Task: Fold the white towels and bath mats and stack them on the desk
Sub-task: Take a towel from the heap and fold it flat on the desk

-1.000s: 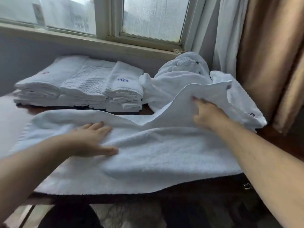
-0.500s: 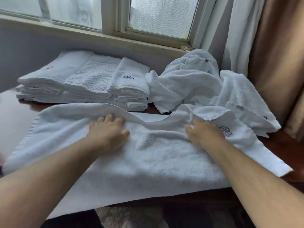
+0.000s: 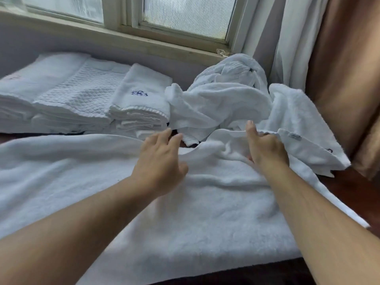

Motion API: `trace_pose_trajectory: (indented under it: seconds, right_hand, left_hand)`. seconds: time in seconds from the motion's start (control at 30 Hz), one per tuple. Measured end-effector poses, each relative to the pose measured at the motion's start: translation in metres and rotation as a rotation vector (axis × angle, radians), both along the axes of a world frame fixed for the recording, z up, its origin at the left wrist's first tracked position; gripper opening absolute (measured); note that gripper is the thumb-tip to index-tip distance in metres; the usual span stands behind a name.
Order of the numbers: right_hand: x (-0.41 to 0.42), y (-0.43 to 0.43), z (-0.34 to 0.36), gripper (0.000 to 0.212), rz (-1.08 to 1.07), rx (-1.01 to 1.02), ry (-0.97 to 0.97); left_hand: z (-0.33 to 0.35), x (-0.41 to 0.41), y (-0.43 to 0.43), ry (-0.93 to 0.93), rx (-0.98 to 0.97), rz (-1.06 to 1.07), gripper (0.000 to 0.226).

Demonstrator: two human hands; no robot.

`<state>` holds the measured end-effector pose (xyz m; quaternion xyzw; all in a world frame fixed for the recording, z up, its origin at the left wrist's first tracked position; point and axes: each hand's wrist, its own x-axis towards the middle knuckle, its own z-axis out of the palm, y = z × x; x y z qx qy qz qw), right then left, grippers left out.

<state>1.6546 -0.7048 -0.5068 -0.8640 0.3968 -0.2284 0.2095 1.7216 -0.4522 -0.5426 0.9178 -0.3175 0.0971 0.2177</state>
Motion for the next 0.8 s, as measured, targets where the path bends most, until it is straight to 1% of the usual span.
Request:
trace_pose_trajectory:
  seconds: [0.07, 0.13, 0.17, 0.2, 0.27, 0.3, 0.37, 0.43, 0.47, 0.53, 0.63, 0.7, 0.8]
  right_hand:
    - [0.011, -0.006, 0.003, 0.086, -0.012, 0.127, -0.065]
    - [0.02, -0.012, -0.007, 0.069, -0.038, 0.215, -0.101]
    - [0.023, -0.016, -0.014, 0.06, -0.063, 0.198, -0.117]
    - [0.025, -0.02, -0.023, 0.056, -0.097, 0.141, -0.125]
    - [0.028, -0.028, -0.035, 0.054, -0.109, 0.07, -0.167]
    - [0.03, -0.033, -0.039, 0.052, -0.075, 0.097, -0.206]
    - [0.03, -0.042, -0.039, 0.045, 0.005, 0.24, -0.348]
    - [0.027, -0.047, -0.037, 0.033, 0.063, 0.387, -0.519]
    - [0.026, -0.048, -0.037, 0.028, 0.08, 0.431, -0.594]
    - [0.026, -0.048, -0.038, 0.028, 0.091, 0.425, -0.66]
    - [0.029, -0.047, -0.038, 0.03, 0.054, 0.347, -0.696]
    - [0.028, -0.046, -0.037, 0.031, 0.047, 0.333, -0.715]
    - [0.025, -0.043, -0.037, 0.035, 0.07, 0.312, -0.647]
  left_hand:
    - [0.001, 0.004, -0.023, -0.081, 0.017, -0.021, 0.07]
    - [0.003, 0.013, -0.044, -0.09, 0.05, -0.005, 0.064]
    - [0.002, 0.018, -0.052, -0.084, 0.052, 0.005, 0.06]
    - [-0.001, 0.023, -0.058, -0.08, 0.04, 0.012, 0.055]
    - [-0.007, 0.03, -0.063, -0.06, -0.004, 0.016, 0.042]
    - [-0.009, 0.034, -0.063, -0.031, -0.036, 0.01, 0.035]
    - [-0.011, 0.04, -0.061, 0.02, -0.113, -0.024, 0.024]
    - [-0.009, 0.044, -0.058, 0.025, -0.173, -0.056, 0.015]
    - [-0.008, 0.044, -0.057, 0.024, -0.196, -0.076, 0.011]
    - [-0.005, 0.042, -0.058, 0.022, -0.245, -0.124, 0.003]
    - [-0.002, 0.039, -0.058, 0.017, -0.335, -0.141, 0.006]
    - [-0.001, 0.041, -0.056, 0.027, -0.394, -0.131, 0.011]
    - [-0.002, 0.041, -0.053, 0.044, -0.433, -0.106, 0.023]
